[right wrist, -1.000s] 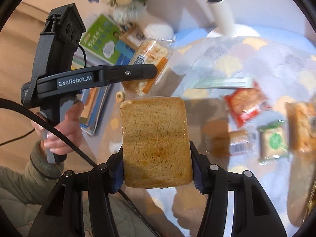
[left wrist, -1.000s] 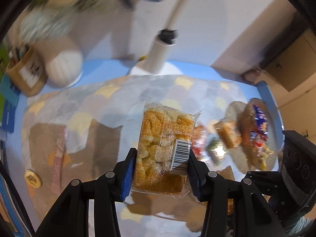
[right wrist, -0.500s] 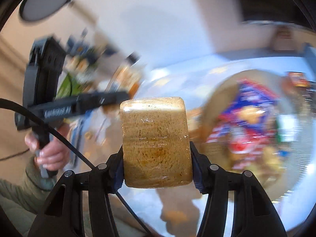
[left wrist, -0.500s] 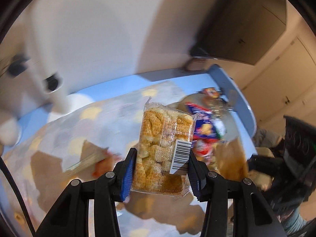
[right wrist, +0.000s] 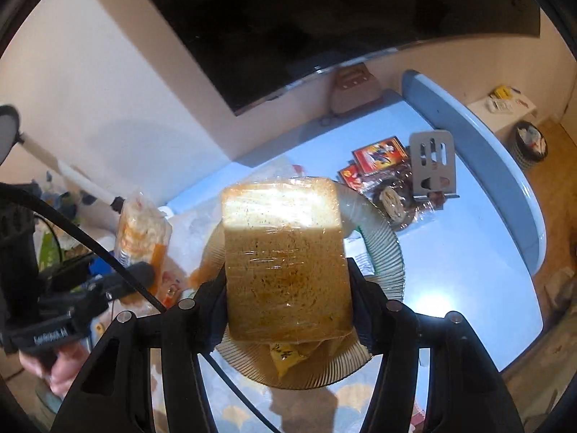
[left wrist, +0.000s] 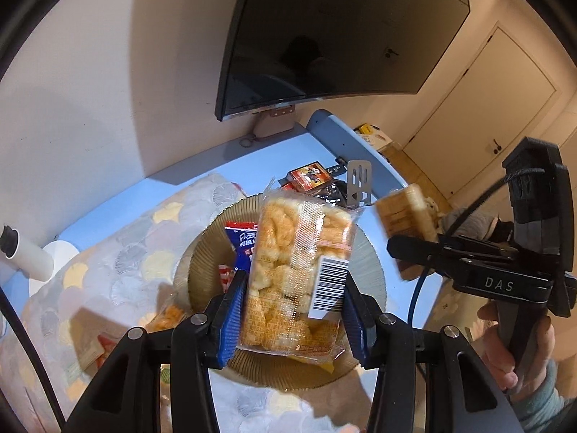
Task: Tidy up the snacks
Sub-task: 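Carry both packs over the glass bowl and open both tools to release, then move both tools back over the remaining snacks on the table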
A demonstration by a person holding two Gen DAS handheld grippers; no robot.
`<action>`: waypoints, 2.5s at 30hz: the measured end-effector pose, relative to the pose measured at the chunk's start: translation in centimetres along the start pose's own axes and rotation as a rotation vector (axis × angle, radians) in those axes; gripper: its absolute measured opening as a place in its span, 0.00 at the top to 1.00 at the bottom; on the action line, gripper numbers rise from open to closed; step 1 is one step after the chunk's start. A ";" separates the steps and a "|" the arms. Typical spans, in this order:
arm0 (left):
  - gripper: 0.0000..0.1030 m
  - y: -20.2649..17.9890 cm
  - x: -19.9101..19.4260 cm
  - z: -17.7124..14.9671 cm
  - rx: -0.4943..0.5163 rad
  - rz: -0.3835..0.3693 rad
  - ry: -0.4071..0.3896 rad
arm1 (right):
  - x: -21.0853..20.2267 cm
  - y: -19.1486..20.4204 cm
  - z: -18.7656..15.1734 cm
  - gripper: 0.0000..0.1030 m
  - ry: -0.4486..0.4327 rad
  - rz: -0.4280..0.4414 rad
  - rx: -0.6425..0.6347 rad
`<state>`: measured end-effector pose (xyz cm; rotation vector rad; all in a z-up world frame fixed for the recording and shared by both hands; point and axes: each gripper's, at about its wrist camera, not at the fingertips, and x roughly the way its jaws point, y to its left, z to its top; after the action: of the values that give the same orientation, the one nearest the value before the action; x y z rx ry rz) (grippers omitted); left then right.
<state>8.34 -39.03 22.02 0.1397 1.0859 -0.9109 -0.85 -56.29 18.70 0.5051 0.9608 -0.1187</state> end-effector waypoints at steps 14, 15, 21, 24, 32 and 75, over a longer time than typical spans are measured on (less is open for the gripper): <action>0.30 6.1 -2.1 -6.1 -0.195 0.120 0.012 | 0.2 -1.1 -1.3 0.37 0.049 0.029 -0.006; 0.30 7.0 -2.7 -6.7 -0.216 0.136 0.004 | 0.4 -0.6 -1.5 0.37 0.057 0.036 -0.014; 0.30 12.8 -7.0 -10.0 -0.381 0.190 -0.052 | 1.1 2.5 -2.7 0.37 0.073 0.058 -0.083; 0.30 15.4 -8.8 -11.9 -0.436 0.234 -0.073 | 1.5 4.2 -3.4 0.37 0.090 0.069 -0.123; 0.30 20.3 -9.3 -16.7 -0.590 0.234 -0.048 | 4.3 9.9 -6.3 0.37 0.177 0.096 -0.251; 0.76 29.8 2.9 -16.6 -0.122 0.065 0.270 | 24.6 24.3 -14.8 0.52 0.496 -0.040 -0.127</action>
<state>17.91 -13.06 1.95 0.2002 1.3766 -0.7801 9.83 -25.13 0.64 0.4035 1.4534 0.0352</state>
